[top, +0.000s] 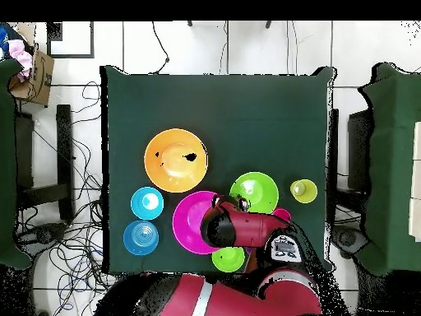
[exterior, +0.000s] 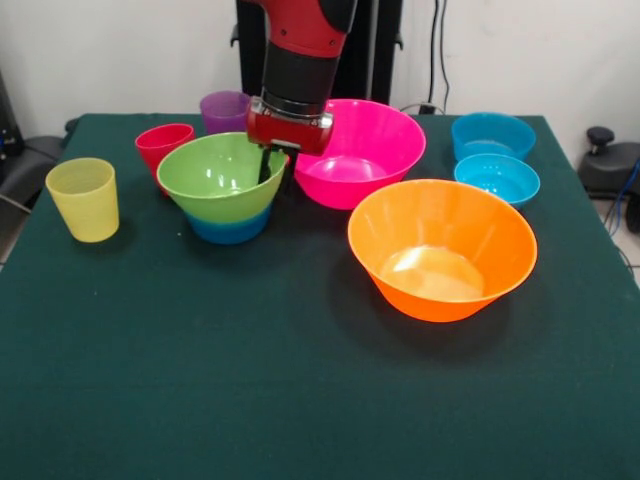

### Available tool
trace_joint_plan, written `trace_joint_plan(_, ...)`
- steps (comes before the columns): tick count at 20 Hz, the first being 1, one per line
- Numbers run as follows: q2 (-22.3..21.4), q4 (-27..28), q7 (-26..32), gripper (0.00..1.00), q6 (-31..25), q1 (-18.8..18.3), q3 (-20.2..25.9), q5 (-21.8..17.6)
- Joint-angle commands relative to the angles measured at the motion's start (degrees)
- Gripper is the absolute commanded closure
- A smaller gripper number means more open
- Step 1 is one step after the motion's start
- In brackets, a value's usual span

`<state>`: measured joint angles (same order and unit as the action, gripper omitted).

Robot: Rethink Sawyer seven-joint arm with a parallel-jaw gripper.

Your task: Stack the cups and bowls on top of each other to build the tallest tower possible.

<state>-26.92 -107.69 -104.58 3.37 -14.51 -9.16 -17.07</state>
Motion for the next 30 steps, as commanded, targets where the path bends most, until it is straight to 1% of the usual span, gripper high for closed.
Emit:
trace_joint_plan(1, 8.07, 2.16, -4.44, 0.0, -0.02, -2.6, 7.64, -2.76)
trace_joint_plan(9, 8.07, 2.19, -4.45, 0.0, 0.56, -2.88, 7.79, -2.71)
trace_joint_plan(11, 7.38, 2.18, -3.79, 0.0, -0.14, -4.06, 8.91, -3.14)
trace_joint_plan(13, 6.91, 1.49, -3.87, 0.0, 0.06, -4.43, 9.01, -3.36)
trace_joint_plan(18, 3.38, -1.49, -4.06, 0.0, -0.84, -6.44, 10.93, -3.87)
trace_joint_plan(25, -0.84, -5.12, -4.71, 0.0, -2.64, -7.54, 13.41, -3.66)
trace_joint_plan(30, -4.7, -7.73, -4.35, 0.0, -5.79, -8.96, 16.05, -2.61)
